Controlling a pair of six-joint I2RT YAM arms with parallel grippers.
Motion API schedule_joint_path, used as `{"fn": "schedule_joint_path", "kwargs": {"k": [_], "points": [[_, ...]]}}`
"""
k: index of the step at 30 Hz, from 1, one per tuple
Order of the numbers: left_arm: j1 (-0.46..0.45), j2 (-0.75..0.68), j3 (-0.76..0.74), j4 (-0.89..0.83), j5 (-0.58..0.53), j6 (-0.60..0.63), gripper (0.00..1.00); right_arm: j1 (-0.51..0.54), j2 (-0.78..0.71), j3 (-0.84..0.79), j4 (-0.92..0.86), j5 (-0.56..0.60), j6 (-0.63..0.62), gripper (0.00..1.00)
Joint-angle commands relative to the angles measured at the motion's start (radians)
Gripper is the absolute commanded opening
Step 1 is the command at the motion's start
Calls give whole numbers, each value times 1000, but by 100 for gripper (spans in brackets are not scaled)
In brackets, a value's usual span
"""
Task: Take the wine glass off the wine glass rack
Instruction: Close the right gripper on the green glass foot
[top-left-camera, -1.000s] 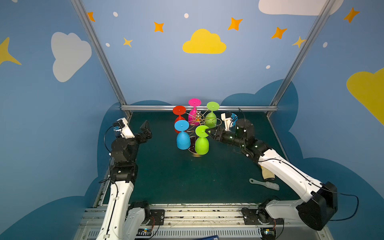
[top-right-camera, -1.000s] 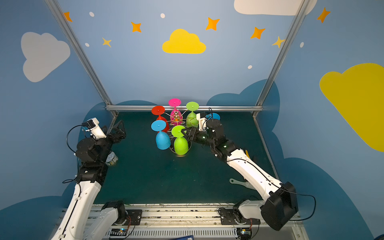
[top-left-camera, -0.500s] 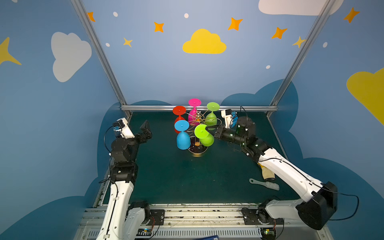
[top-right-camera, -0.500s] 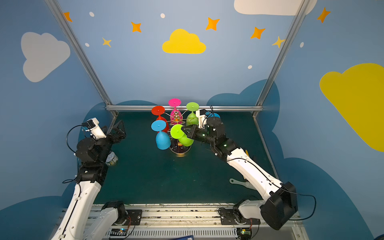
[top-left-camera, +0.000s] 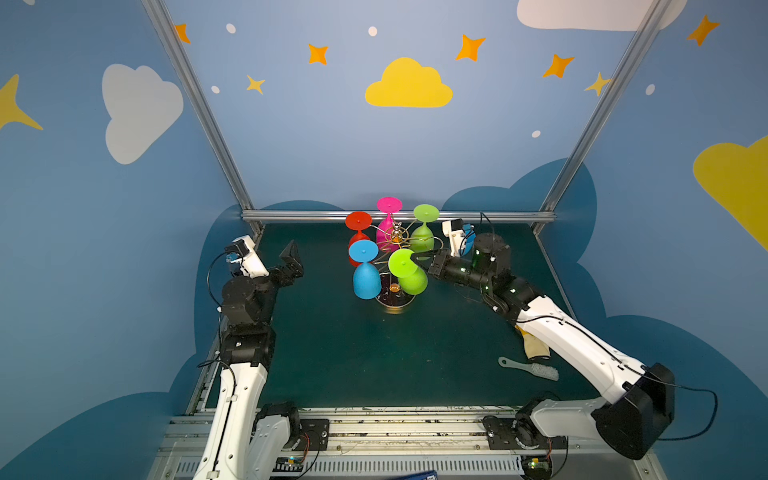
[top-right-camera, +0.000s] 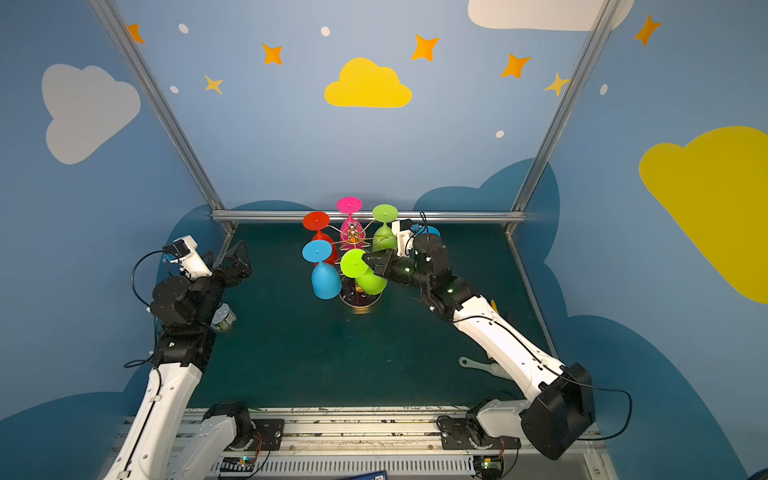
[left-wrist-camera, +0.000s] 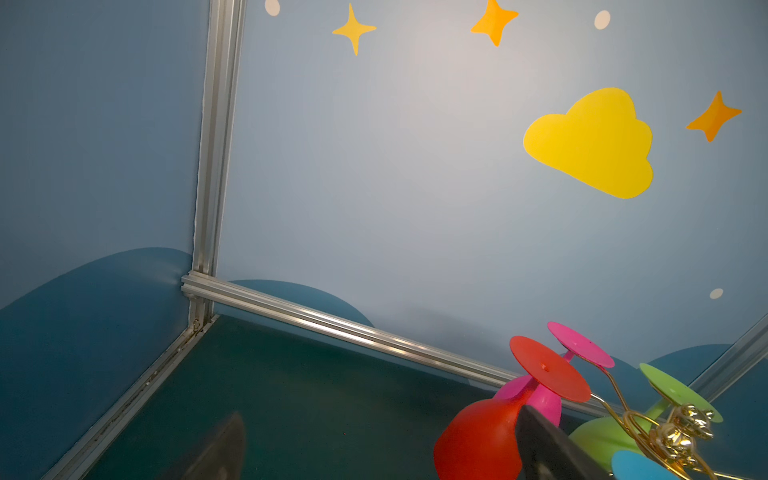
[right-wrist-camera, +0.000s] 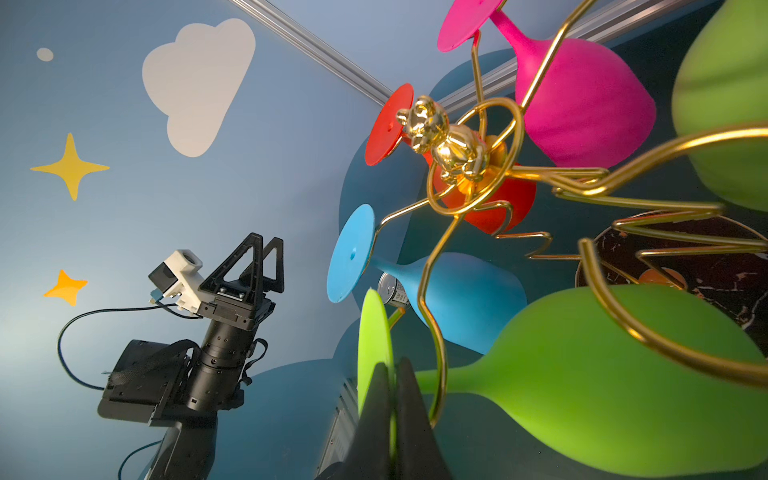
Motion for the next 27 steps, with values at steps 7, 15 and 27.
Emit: {"fn": "schedule_joint_path", "kwargs": {"k": [7,15,27], "points": [[4,-13,-8,19,-4,1,100,4,-50,22,84,9,45,0],[4,-16,-8,20,-3,2,100,4,-45,30,87,17,50,0],[3,-18,-8,20,-4,2,100,8,3,47,113,-3,74,0]]}}
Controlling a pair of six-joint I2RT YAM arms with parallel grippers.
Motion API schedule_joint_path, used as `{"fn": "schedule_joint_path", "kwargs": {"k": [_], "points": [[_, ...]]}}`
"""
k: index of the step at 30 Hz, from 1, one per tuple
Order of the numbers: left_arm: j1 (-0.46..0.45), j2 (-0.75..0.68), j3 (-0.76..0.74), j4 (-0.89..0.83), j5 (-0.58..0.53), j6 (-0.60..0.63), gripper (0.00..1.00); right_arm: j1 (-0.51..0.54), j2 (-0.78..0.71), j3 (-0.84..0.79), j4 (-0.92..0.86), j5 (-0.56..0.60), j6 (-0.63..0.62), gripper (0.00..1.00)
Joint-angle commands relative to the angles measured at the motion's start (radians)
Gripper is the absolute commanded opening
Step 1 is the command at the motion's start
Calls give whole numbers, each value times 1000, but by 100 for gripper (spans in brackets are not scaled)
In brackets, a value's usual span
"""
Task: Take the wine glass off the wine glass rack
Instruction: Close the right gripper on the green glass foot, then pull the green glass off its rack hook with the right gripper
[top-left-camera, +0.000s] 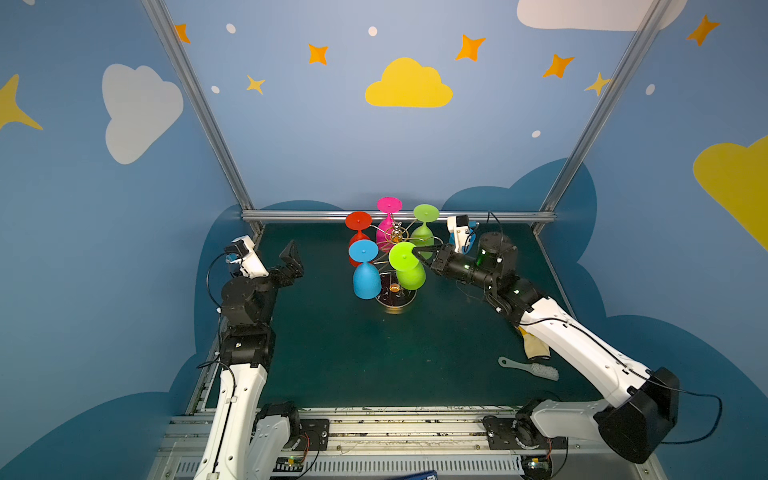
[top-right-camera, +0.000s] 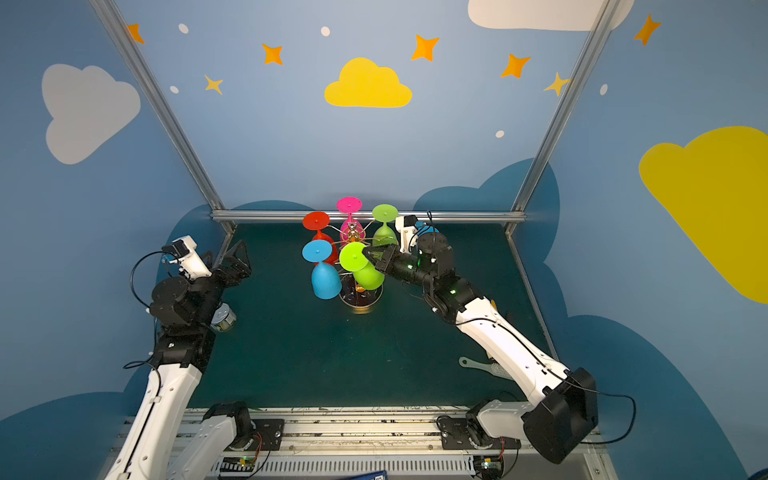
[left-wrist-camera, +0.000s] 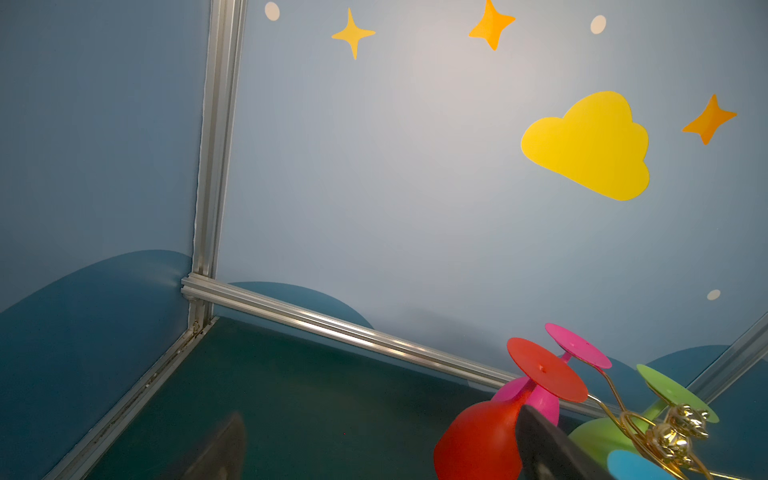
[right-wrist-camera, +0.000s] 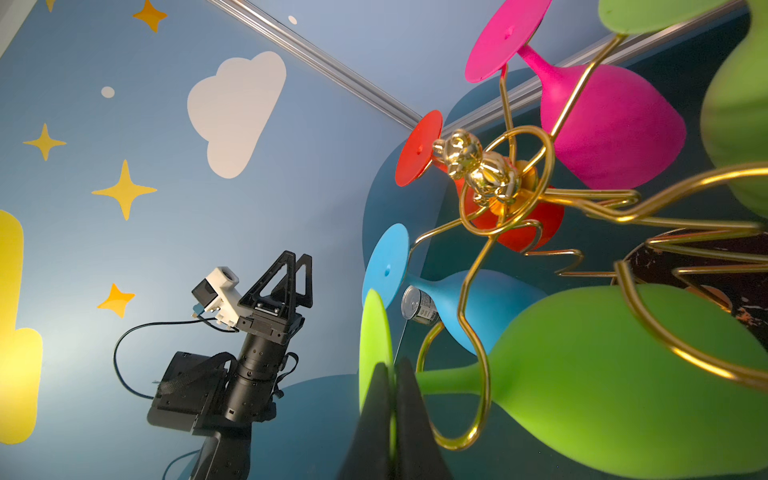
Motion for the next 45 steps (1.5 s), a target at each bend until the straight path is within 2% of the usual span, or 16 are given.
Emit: {"fn": "schedule_joint_path", "kwargs": {"k": [1,18,32,45], "points": [[4,-12,-8,19,-3,1,100,10,20,47,51,-7,7,0],[4,-10,-7,19,-4,3,100,11,72,87,59,21,9,0],[4,-9,-9,17,-4,3,100,-7,74,56,136,43,94,0],[4,-6,-9,19,-4,2,100,-9,79,39,124,65,113,0]]}}
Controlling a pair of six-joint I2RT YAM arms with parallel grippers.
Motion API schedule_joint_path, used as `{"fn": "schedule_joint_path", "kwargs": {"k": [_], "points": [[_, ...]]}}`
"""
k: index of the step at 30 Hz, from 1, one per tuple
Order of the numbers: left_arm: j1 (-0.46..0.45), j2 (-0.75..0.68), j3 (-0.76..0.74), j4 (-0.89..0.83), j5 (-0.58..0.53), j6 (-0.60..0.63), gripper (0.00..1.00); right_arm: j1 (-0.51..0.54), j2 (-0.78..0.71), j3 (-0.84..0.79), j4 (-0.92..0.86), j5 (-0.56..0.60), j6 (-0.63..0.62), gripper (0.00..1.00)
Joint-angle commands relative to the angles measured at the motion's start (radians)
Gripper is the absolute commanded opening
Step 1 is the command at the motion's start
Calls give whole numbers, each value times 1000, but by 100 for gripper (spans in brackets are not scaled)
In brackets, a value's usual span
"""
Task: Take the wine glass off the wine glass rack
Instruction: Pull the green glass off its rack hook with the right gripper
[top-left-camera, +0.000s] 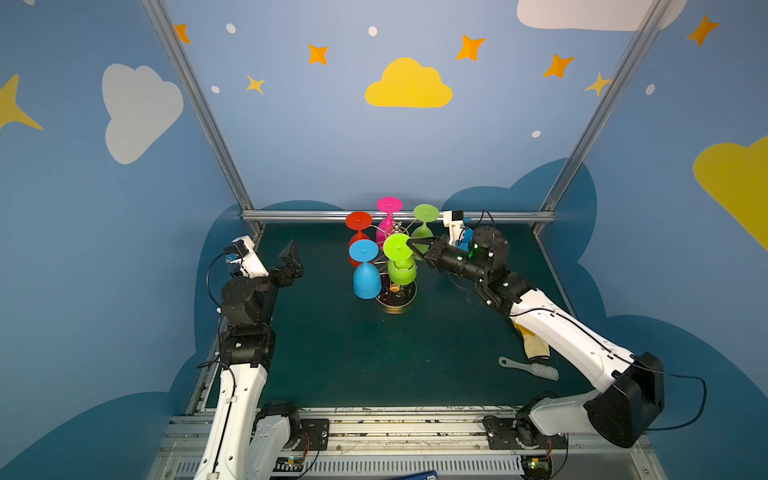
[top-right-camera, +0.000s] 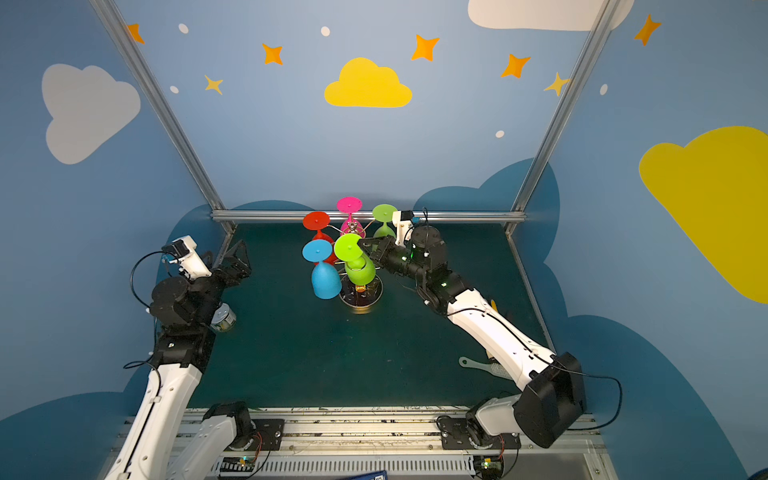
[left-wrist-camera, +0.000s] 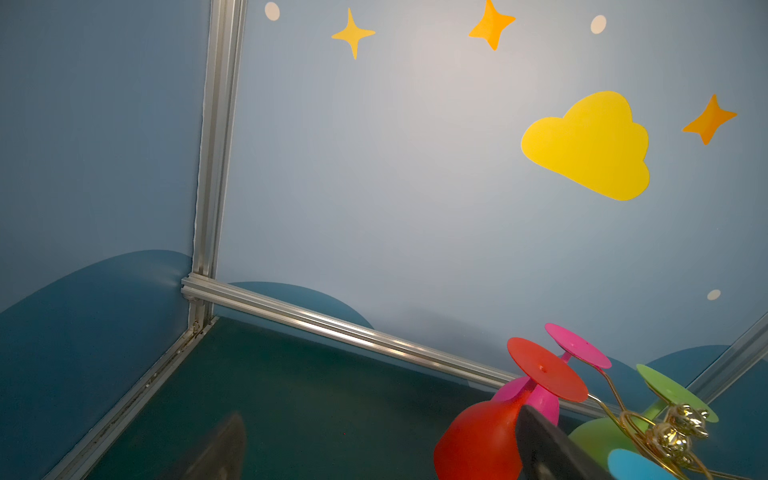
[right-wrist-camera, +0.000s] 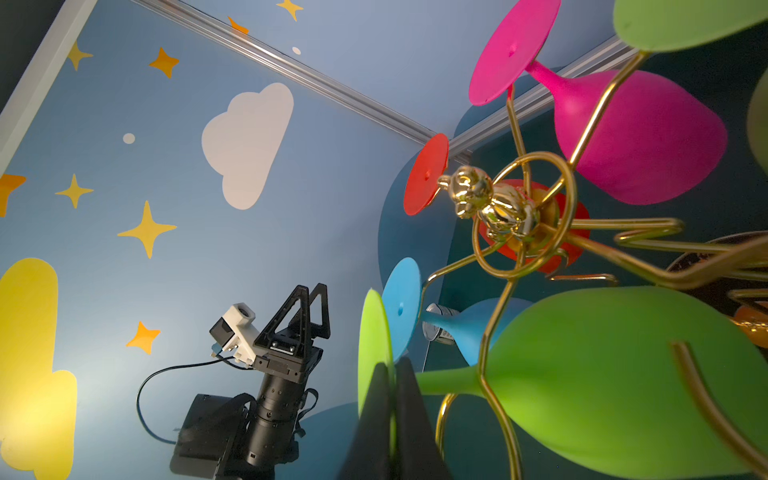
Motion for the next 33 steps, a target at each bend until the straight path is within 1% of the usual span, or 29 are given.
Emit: {"fn": "schedule_joint_path", "kwargs": {"k": [1,12,20,33], "points": [[4,-4,-9,21,-4,1,100,-7,-2,-4,41,35,2,0],[4,-2,-9,20,-5,3,100,-3,17,10,25,59,-14,0],[4,-4,-7,18,-7,7,100,10,36,33,18,34,-28,0],[4,-7,-8,15,-10,7,100,43,32,64,-51,-6,-94,0]]}}
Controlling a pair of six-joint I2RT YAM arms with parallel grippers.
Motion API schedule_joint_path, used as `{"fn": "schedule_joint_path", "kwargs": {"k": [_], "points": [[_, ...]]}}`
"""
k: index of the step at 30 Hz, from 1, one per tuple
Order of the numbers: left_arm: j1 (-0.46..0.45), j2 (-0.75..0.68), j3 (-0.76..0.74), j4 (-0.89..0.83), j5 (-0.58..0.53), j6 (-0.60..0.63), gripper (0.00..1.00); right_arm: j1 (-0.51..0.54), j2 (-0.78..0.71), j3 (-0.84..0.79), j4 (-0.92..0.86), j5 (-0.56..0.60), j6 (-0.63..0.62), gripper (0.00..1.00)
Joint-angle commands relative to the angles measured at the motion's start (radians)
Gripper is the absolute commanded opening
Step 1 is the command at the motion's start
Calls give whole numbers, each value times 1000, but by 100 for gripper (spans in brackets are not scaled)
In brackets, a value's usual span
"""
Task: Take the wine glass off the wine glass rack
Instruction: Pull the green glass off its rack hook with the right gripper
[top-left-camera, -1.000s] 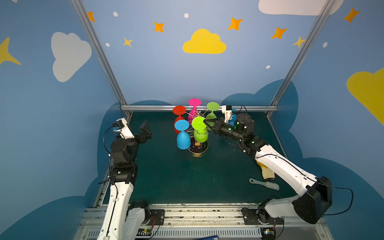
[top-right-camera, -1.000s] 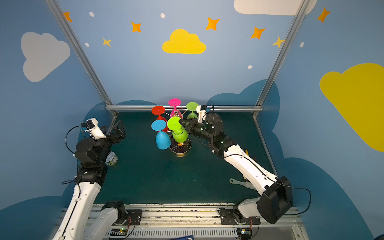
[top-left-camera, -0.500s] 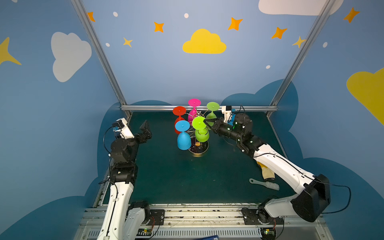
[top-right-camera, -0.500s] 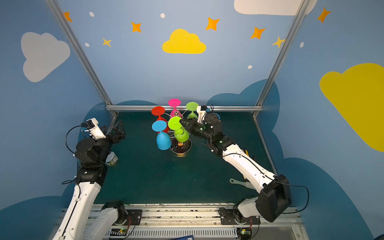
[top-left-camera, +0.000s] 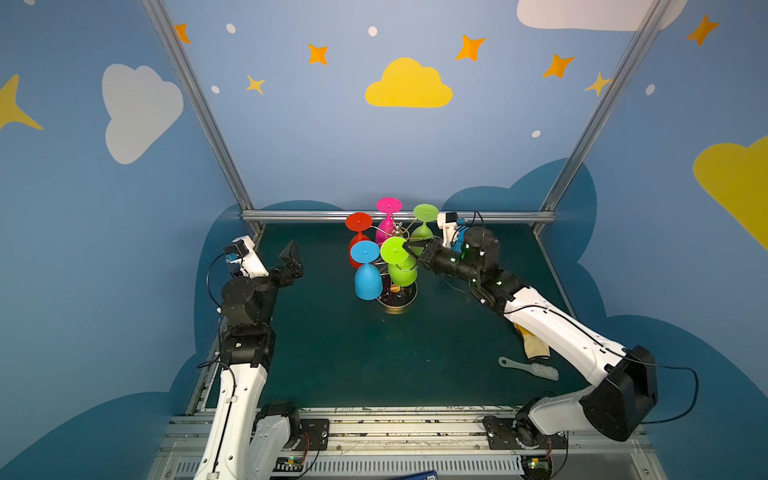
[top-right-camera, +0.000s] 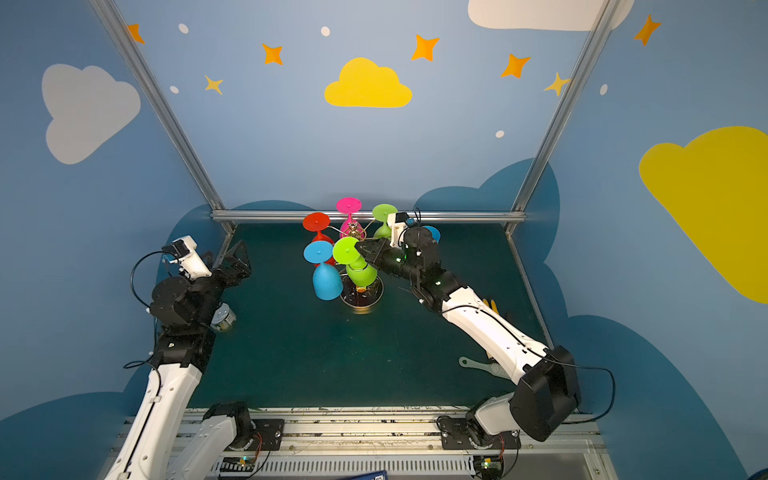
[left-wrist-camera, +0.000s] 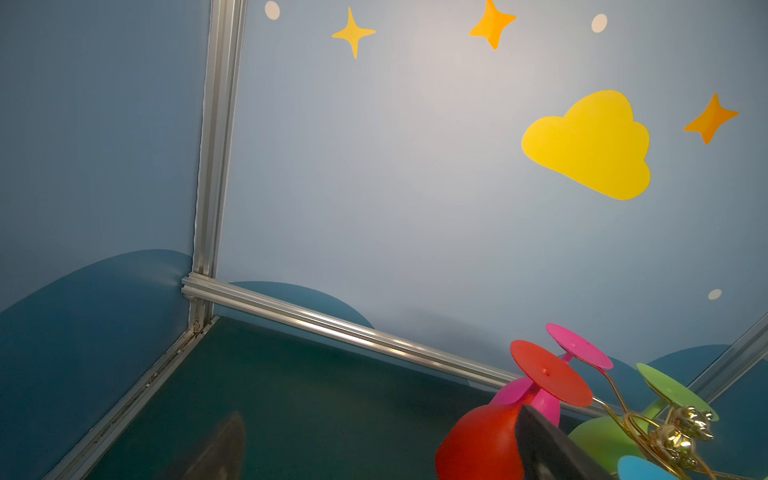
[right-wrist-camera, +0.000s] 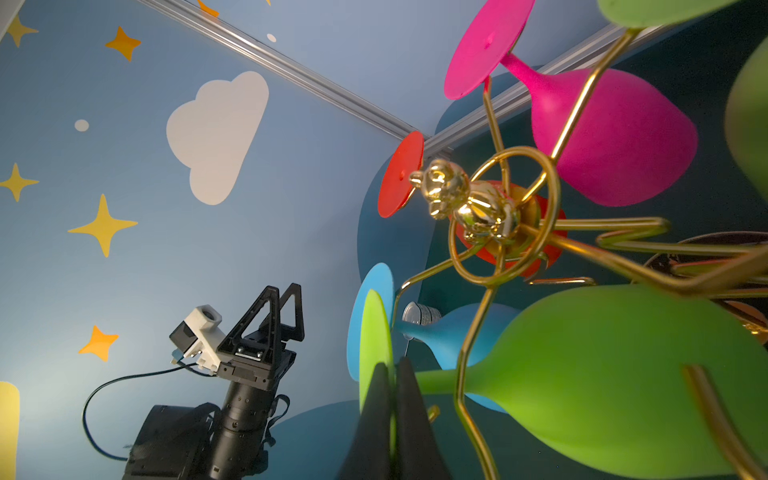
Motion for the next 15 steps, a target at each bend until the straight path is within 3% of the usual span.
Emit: {"fn": "schedule_joint_path", "kwargs": {"k": [1,15], "points": [[4,-9,-8,15,-9,6,100,11,-3,47,-19,-29,-37,0],[4,-15,-7,14,-12,11,100,42,-26,78,-152,-81,-127,0]]}}
